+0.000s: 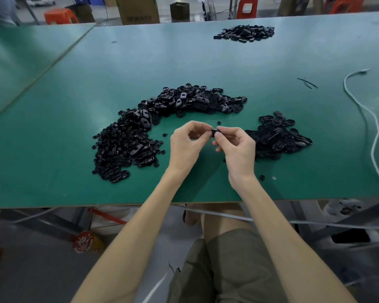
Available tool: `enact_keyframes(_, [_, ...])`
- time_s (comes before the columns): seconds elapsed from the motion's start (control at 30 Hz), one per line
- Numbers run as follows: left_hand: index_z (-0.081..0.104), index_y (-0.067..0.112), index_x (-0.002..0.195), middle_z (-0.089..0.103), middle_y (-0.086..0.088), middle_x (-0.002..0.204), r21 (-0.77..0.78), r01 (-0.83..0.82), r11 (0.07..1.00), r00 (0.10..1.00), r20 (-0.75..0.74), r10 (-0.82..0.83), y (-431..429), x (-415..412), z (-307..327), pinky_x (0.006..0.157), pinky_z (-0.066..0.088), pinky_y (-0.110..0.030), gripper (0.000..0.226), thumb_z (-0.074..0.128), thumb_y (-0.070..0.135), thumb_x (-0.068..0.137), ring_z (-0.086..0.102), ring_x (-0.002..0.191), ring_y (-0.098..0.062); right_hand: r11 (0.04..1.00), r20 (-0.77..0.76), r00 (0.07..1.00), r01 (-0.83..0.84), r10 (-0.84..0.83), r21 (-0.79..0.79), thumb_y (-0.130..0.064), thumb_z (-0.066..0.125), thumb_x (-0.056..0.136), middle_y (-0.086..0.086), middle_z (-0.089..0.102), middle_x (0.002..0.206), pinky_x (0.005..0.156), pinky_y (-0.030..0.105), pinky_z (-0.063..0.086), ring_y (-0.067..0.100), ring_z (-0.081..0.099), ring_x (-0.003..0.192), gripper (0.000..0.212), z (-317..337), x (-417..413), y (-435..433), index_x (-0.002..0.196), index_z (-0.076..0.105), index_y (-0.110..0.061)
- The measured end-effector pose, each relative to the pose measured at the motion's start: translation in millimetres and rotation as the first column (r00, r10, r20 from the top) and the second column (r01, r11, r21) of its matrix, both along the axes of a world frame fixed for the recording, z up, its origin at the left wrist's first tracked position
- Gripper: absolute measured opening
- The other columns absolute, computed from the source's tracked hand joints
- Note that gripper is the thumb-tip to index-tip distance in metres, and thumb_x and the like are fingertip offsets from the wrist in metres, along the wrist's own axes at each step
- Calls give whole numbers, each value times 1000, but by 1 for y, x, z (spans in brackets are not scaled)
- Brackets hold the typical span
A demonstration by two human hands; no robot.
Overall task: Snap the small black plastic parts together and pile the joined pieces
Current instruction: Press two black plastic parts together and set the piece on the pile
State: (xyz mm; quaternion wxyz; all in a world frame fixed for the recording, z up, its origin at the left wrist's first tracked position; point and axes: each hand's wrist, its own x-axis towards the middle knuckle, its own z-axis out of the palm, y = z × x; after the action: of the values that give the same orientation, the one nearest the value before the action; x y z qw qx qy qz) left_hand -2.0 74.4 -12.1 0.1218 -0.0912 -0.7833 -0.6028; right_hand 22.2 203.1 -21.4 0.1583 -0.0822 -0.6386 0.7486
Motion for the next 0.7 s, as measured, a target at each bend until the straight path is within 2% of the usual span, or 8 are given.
enact_keyframes(0.23, [70, 14, 102, 74, 3, 81, 41, -17, 999, 997, 75, 14, -1, -4, -4, 71, 49, -21, 18, 81, 14, 88, 67, 76, -7, 1000, -10, 999, -30, 30, -6, 4, 70, 94, -1, 76, 84, 66, 23, 55, 14, 71, 75, 17, 2, 1, 0, 99, 75, -11])
enact_keyframes(0.33, [69, 15, 104, 71, 6, 86, 71, -23, 997, 996, 85, 17, -3, -6, -6, 75, 48, -20, 24, 84, 16, 85, 63, 79, -5, 999, -13, 999, -35, 34, -13, 6, 68, 95, -3, 76, 83, 65, 22, 54, 13, 70, 73, 20, 2, 1, 0, 99, 75, -12])
enact_keyframes(0.47, [75, 15, 107, 77, 3, 101, 117, 67, 991, 993, 86, -77, -6, -7, -8, 82, 54, -27, 21, 82, 14, 87, 69, 89, -9, 999, -18, 999, -32, 32, -21, 7, 65, 96, -3, 75, 83, 64, 21, 53, 12, 69, 71, 19, 2, 1, 1, 101, 74, -9])
enact_keyframes(0.57, [75, 9, 102, 78, -4, 99, 223, 141, 965, 984, 73, -161, -7, -6, -6, 87, 55, -26, 14, 79, 9, 89, 73, 91, -16, 999, -30, 999, -36, 35, -37, 6, 66, 96, -3, 77, 82, 63, 22, 53, 13, 70, 73, 18, 3, 1, 0, 100, 73, -10])
enact_keyframes(0.7, [75, 4, 100, 77, -7, 98, 322, 159, 933, 982, 49, -184, -8, -5, -5, 91, 54, -27, 12, 78, 4, 89, 71, 95, -17, 999, -47, 998, -49, 49, -1, 2, 70, 95, -2, 79, 92, 67, 23, 55, 15, 71, 86, 21, 4, 3, -2, 97, 76, -18])
